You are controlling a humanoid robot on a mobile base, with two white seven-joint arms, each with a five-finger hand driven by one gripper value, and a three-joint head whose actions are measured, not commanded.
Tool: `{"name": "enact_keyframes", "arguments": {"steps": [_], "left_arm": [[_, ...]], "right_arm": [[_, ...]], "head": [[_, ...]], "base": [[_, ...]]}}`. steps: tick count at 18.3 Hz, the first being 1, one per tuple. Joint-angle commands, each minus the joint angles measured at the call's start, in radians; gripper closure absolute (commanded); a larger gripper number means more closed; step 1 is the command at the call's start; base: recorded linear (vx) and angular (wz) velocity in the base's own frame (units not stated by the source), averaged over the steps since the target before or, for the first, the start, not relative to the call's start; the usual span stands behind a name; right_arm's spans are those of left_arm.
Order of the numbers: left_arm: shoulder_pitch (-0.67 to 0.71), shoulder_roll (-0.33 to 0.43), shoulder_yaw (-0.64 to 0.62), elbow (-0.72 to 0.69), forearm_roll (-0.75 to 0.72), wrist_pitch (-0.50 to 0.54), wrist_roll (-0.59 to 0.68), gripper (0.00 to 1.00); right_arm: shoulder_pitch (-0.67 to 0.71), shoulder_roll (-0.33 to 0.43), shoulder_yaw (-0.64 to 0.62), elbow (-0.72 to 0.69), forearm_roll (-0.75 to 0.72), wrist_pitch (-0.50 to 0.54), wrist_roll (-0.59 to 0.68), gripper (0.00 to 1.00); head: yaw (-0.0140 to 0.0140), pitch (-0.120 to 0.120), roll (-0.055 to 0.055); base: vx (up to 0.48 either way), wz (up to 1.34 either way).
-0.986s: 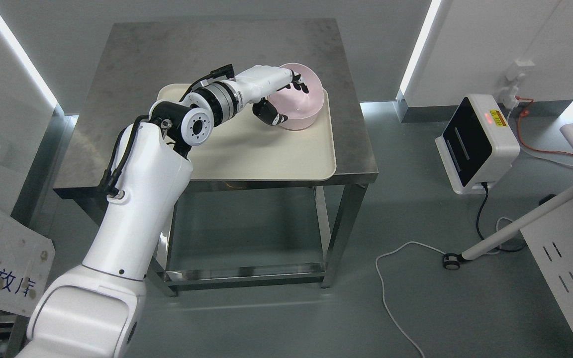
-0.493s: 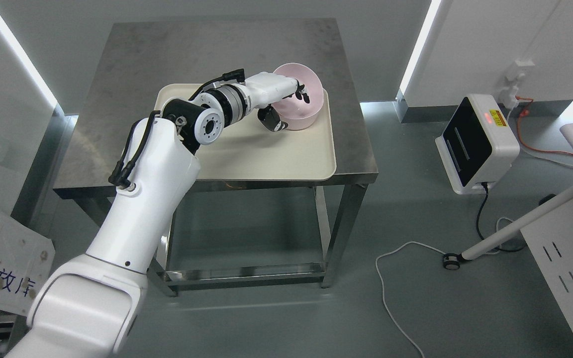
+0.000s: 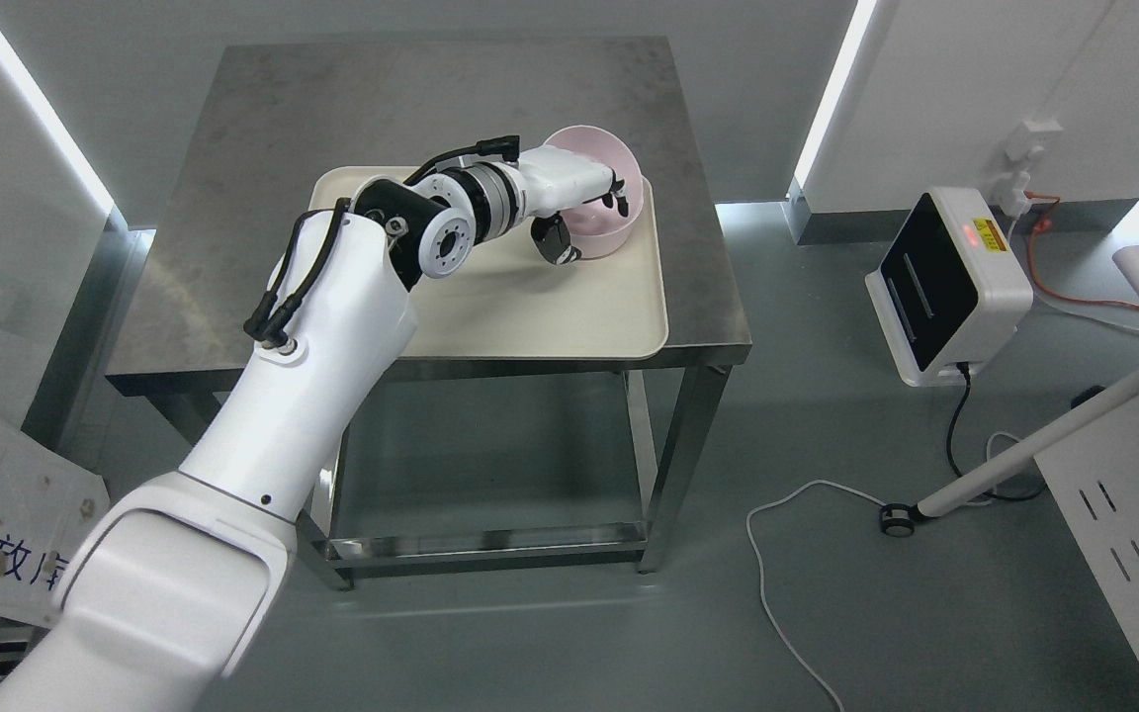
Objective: Stack pink IKEA bowls on left shelf middle
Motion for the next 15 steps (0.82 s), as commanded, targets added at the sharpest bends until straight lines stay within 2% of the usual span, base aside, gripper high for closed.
{"name": "enact_keyframes", "arguments": {"steps": [1, 6, 10, 15], "left_arm": [[-0.005, 0.017, -0.118, 0.071, -0.001, -0.006, 0.001, 0.42], [-0.003, 0.017, -0.073, 0.083, -0.001, -0.009, 0.001, 0.46], [-0.003, 0.017, -0.017, 0.085, 0.000, -0.075, -0.001, 0.61], [-0.003, 0.017, 0.000, 0.089, 0.008, -0.101, -0.001, 0.71]], "right_arm": [[0.029, -0.017, -0.011, -0.034, -0.052, 0.000, 0.000, 0.00], [0.029, -0.017, -0.011, -0.034, -0.052, -0.002, 0.000, 0.00], [0.029, -0.017, -0.011, -0.034, -0.052, 0.000, 0.000, 0.00], [0.029, -0.017, -0.011, -0.034, -0.052, 0.000, 0.000, 0.00]], "head": [[0.0000, 0.000, 0.000], [0.0000, 0.000, 0.000], [0.0000, 0.000, 0.000], [0.0000, 0.000, 0.000]], "base": [[0.000, 0.00], [0.000, 0.00], [0.000, 0.00], [0.000, 0.00]]}}
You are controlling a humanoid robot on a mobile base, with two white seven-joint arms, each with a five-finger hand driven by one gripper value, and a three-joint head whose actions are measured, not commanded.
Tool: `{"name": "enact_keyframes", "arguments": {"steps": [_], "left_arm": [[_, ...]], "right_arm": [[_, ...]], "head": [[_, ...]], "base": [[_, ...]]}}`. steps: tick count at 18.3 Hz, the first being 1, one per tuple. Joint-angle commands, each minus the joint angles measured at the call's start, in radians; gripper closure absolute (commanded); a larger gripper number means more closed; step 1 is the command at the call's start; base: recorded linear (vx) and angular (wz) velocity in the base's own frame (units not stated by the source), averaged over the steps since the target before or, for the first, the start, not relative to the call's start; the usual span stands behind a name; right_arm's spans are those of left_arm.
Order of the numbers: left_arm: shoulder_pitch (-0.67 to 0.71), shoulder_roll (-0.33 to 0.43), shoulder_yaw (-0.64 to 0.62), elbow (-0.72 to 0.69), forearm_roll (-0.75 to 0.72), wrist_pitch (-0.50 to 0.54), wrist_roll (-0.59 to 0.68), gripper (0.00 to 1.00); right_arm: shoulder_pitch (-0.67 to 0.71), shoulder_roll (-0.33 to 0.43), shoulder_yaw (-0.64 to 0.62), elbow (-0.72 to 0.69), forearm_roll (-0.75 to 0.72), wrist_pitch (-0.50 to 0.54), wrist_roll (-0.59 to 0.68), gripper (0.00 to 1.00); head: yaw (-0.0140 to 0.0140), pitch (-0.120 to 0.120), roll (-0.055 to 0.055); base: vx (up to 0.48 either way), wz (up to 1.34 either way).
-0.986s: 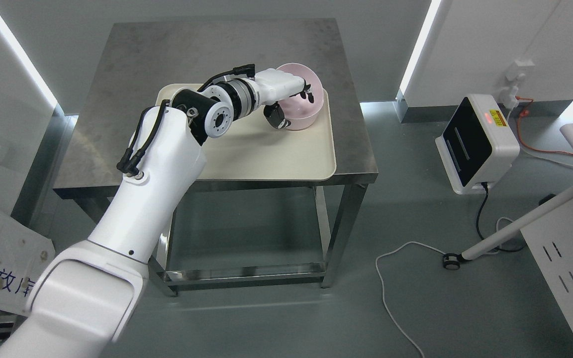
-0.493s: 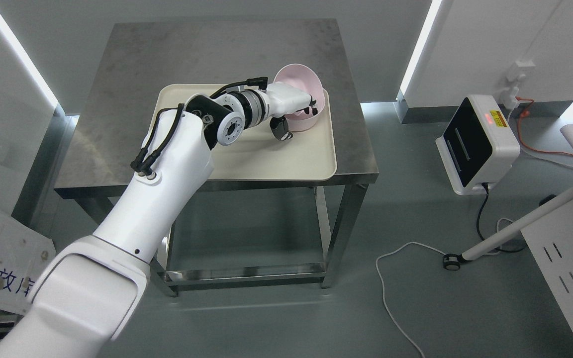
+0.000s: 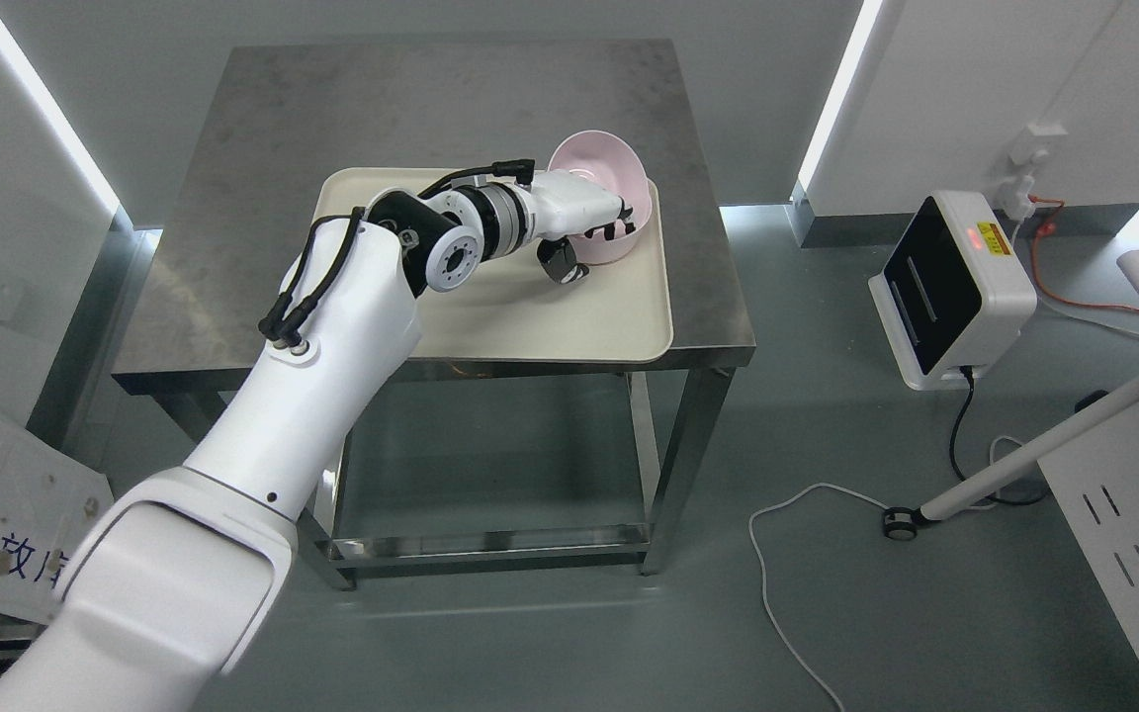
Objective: Stack pink IKEA bowls on left shelf middle
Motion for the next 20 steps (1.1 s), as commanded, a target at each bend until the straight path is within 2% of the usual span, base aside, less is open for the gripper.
{"name": "enact_keyframes", "arguments": {"steps": [1, 3, 7, 10, 14, 20], "left_arm": [[0.004, 0.017, 0.048, 0.027, 0.010, -0.029, -0.011, 0.77], [0.004, 0.017, 0.083, 0.027, 0.011, -0.063, -0.013, 0.88], [0.031, 0.017, 0.111, 0.027, 0.011, -0.079, -0.013, 1.00], [0.048, 0.017, 0.129, 0.027, 0.011, -0.088, -0.010, 1.00], [0.041, 0.017, 0.226, 0.008, 0.018, -0.132, 0.007, 1.00], [0.044, 0.017, 0.401, -0.120, 0.034, -0.223, -0.013, 1.00]], "right_arm": [[0.029, -0.017, -0.011, -0.034, -0.005, -0.003, 0.000, 0.00], [0.029, -0.017, -0.011, -0.034, -0.005, -0.001, 0.000, 0.00], [0.029, -0.017, -0.011, -0.034, -0.005, -0.003, 0.000, 0.00], [0.029, -0.017, -0.011, -0.034, -0.005, -0.001, 0.000, 0.00], [0.029, -0.017, -0.011, -0.034, -0.005, -0.001, 0.000, 0.00], [0.029, -0.017, -0.012, -0.034, -0.005, -0.003, 0.000, 0.00]], "head": [[0.0000, 0.000, 0.000], [0.0000, 0.000, 0.000], [0.0000, 0.000, 0.000], [0.0000, 0.000, 0.000], [0.0000, 0.000, 0.000], [0.0000, 0.000, 0.000]], "base": [[0.000, 0.00], [0.000, 0.00], [0.000, 0.00], [0.000, 0.00], [0.000, 0.00], [0.000, 0.00]]}}
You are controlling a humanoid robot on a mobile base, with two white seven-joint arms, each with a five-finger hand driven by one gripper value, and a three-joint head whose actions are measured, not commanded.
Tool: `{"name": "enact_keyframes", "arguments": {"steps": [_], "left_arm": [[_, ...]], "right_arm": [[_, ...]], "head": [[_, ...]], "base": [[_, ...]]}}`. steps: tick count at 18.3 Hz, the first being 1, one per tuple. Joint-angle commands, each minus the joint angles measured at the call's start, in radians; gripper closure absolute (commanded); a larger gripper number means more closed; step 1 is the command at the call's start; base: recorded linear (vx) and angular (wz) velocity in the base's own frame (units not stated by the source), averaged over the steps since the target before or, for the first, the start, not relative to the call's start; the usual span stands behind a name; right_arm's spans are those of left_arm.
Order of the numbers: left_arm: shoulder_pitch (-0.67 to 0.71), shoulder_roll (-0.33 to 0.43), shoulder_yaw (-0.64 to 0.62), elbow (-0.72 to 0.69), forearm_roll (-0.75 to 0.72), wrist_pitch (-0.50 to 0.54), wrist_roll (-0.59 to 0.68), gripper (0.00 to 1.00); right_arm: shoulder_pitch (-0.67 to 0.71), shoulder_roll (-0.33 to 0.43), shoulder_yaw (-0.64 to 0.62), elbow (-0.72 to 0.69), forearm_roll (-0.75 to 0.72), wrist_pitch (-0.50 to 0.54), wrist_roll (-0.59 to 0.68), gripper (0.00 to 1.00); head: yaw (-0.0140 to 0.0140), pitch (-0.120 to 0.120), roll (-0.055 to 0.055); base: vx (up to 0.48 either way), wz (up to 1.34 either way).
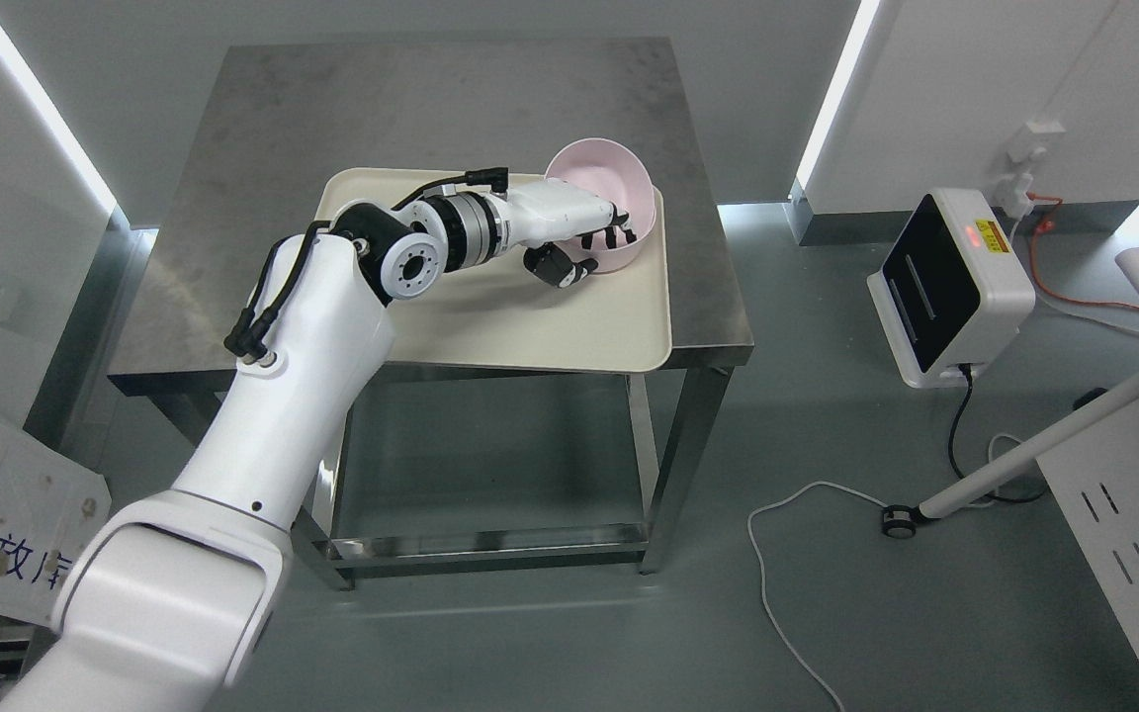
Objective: Stack pink IKEA bowls on left shelf middle
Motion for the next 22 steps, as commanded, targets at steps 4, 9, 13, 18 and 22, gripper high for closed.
{"name": "enact_keyframes", "arguments": {"steps": [4, 9, 13, 18, 22], "left_arm": [[-0.006, 0.018, 0.287, -0.158, 0.060, -0.048, 0.002, 0.99], [0.003, 0.018, 0.405, -0.160, 0.069, -0.119, 0.001, 0.99], [0.017, 0.092, 0.486, -0.205, 0.175, -0.201, -0.047, 0.99], [0.135, 0.183, 0.551, -0.386, 0.353, -0.251, -0.136, 0.98], [0.255, 0.200, 0.617, -0.480, 0.499, -0.280, -0.211, 0.98]], "right_arm": [[0.029, -0.017, -0.011, -0.034, 0.000, -0.001, 0.000, 0.00], [0.029, -0.017, -0.011, -0.034, 0.000, 0.001, 0.000, 0.00], [0.029, -0.017, -0.012, -0.034, 0.000, 0.001, 0.000, 0.00], [0.029, -0.017, -0.011, -0.034, 0.000, 0.001, 0.000, 0.00], [0.029, -0.017, -0.011, -0.034, 0.000, 0.001, 0.000, 0.00]], "head": [[0.0000, 0.000, 0.000], [0.0000, 0.000, 0.000], [0.0000, 0.000, 0.000], [0.0000, 0.000, 0.000], [0.0000, 0.000, 0.000]], "base": [[0.000, 0.00], [0.000, 0.00], [0.000, 0.00], [0.000, 0.00], [0.000, 0.00]]}}
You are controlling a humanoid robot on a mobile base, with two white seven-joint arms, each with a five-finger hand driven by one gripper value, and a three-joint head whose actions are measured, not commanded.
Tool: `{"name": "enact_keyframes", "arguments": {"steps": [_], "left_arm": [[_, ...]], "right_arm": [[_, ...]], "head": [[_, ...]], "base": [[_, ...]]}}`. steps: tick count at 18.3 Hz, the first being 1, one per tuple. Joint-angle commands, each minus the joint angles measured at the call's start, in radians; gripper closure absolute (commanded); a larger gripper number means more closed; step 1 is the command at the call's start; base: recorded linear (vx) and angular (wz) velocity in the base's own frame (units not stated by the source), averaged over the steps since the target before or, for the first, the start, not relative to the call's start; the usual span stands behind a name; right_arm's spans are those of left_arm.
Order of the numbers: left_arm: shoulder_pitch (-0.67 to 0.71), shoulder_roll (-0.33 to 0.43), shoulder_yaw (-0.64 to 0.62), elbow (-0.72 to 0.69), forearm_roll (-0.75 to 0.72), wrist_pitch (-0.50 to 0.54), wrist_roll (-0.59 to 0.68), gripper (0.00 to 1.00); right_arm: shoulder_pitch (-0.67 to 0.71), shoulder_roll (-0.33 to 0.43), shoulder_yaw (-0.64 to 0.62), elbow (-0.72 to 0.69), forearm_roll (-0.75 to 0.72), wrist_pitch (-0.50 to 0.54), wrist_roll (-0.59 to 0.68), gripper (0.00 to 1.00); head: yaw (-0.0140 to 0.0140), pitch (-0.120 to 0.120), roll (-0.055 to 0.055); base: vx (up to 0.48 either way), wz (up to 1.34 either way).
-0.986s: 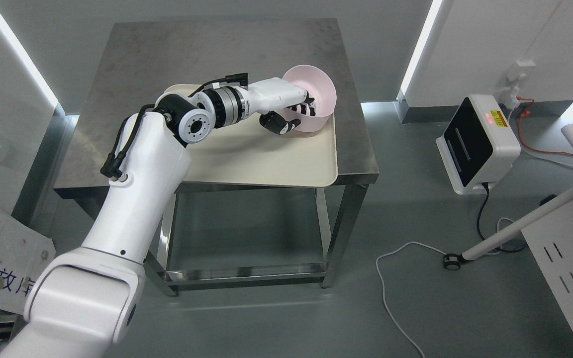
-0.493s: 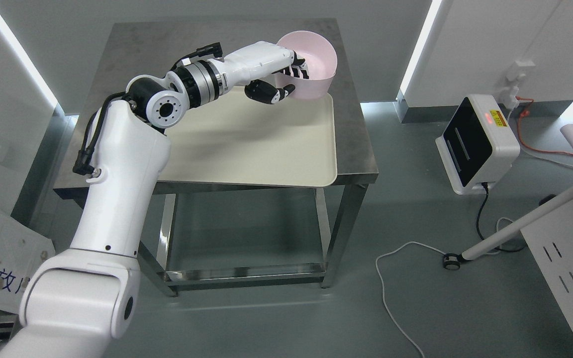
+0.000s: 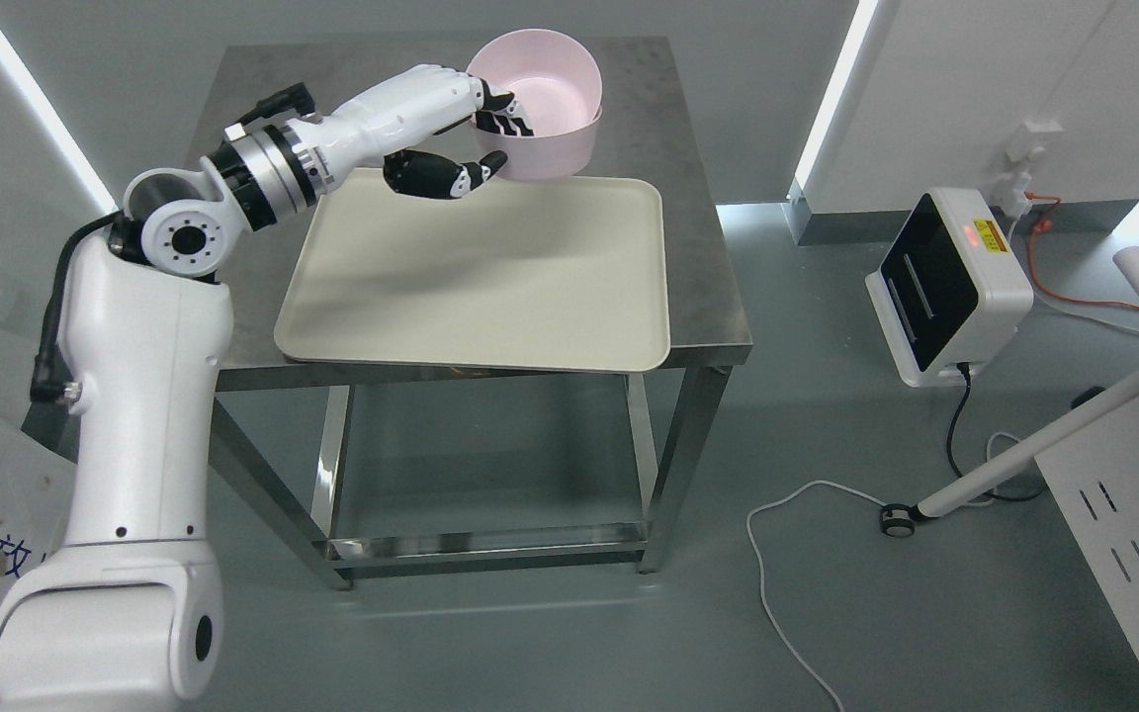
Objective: Stack pink IKEA bowls on left shelf middle
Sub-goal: 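Lift the stacked pink bowls off the tray with the left hand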
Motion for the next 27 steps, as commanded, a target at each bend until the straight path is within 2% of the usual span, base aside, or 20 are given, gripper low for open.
{"name": "enact_keyframes", "arguments": {"steps": [1, 11, 19, 24, 27], "left_arm": [[0.152, 0.093, 0.184, -0.228, 0.181, -0.017, -0.046, 0.98], [0.157, 0.102, 0.194, -0.241, 0.258, -0.027, -0.058, 0.97], [0.138, 0.105, 0.179, -0.239, 0.250, -0.031, -0.059, 0.97], [0.148, 0.180, 0.182, -0.233, 0.247, -0.022, -0.058, 0.97], [0.148, 0.194, 0.185, -0.233, 0.249, -0.022, -0.058, 0.97]], "right_arm": [[0.029, -0.017, -0.011, -0.034, 0.000, 0.006, 0.000, 0.00], [0.029, -0.017, -0.012, -0.034, 0.000, 0.006, 0.000, 0.00], [0.029, -0.017, -0.012, -0.034, 0.000, 0.005, 0.000, 0.00], [0.029, -0.017, -0.012, -0.034, 0.000, 0.006, 0.000, 0.00], [0.029, -0.017, -0.011, -0.034, 0.000, 0.005, 0.000, 0.00]], "head": [[0.0000, 0.000, 0.000], [0.0000, 0.000, 0.000], [0.0000, 0.000, 0.000], [0.0000, 0.000, 0.000], [0.0000, 0.000, 0.000]], "base": [[0.000, 0.00], [0.000, 0.00], [-0.021, 0.00], [-0.142, 0.00], [-0.224, -0.02]]}}
